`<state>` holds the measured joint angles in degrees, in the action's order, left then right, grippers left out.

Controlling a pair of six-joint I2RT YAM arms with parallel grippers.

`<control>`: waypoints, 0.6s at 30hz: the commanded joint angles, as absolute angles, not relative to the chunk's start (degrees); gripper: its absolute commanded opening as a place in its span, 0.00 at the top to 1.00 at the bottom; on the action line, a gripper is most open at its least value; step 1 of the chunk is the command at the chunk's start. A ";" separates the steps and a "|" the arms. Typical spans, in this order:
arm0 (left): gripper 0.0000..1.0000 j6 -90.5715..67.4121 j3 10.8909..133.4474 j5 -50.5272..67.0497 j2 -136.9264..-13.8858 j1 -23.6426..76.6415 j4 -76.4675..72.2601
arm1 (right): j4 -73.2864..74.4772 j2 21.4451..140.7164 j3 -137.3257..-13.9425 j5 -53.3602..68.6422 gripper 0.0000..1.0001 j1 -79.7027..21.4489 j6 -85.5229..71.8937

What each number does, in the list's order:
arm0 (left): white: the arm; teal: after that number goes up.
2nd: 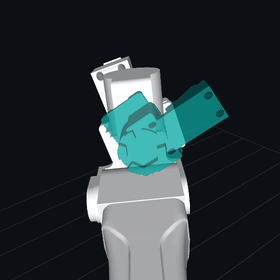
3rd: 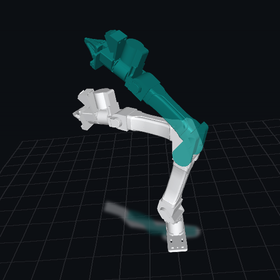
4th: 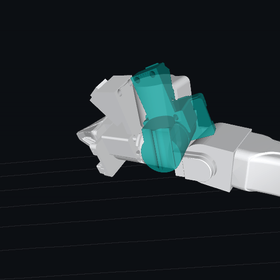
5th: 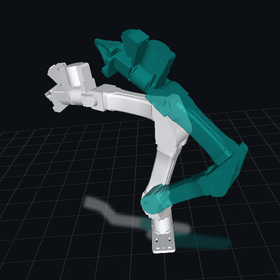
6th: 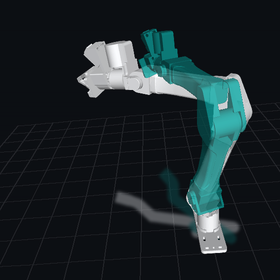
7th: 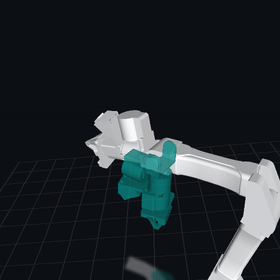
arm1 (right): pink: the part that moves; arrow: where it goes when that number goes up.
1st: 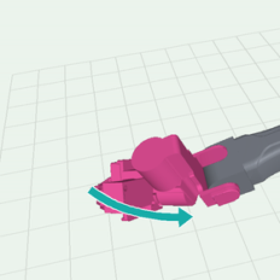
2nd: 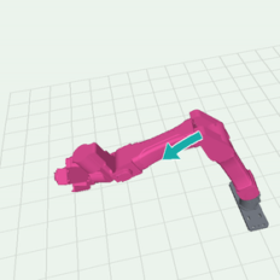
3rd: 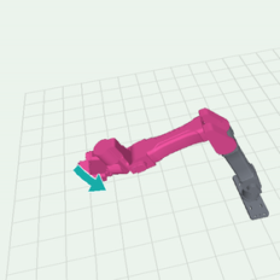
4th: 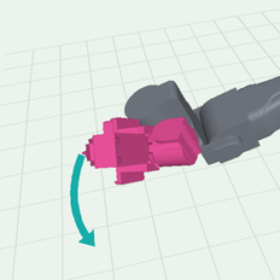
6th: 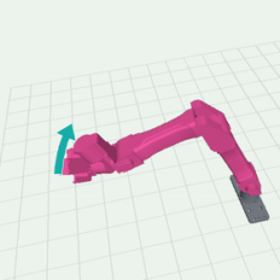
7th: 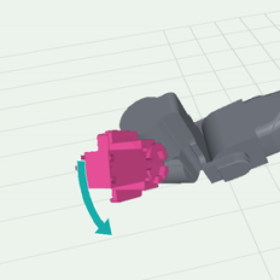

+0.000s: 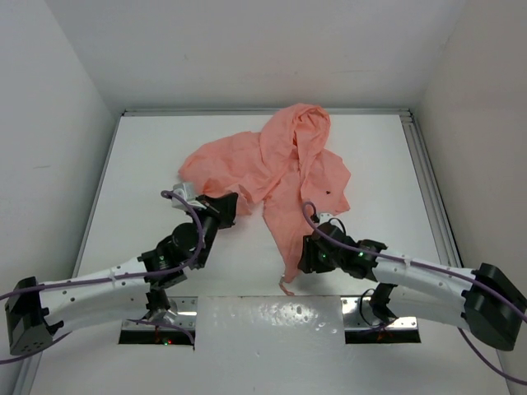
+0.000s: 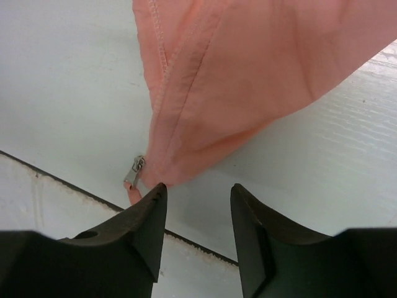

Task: Zip up the jacket

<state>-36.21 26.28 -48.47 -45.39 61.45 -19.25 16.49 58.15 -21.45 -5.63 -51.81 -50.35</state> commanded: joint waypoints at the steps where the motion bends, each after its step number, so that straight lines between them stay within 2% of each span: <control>1: 1.00 -38.32 27.51 -46.85 -44.30 61.52 -19.69 | 13.72 58.00 -20.66 -6.42 0.54 -52.21 -53.16; 3: 1.00 -37.53 25.67 -45.80 -44.12 61.52 -22.66 | 10.39 59.85 -20.30 -4.40 0.53 -53.60 -54.75; 7: 1.00 -36.04 24.35 -44.82 -44.03 61.44 -24.00 | 9.58 63.80 -23.02 -6.06 0.57 -57.91 -55.81; 11: 1.00 -36.04 23.29 -44.03 -43.24 61.35 -24.87 | 9.84 66.79 -23.47 -7.38 0.51 -59.32 -58.18; 18: 1.00 -36.21 22.67 -43.59 -42.10 61.43 -24.61 | 9.50 70.48 -24.08 -12.03 0.49 -61.69 -61.52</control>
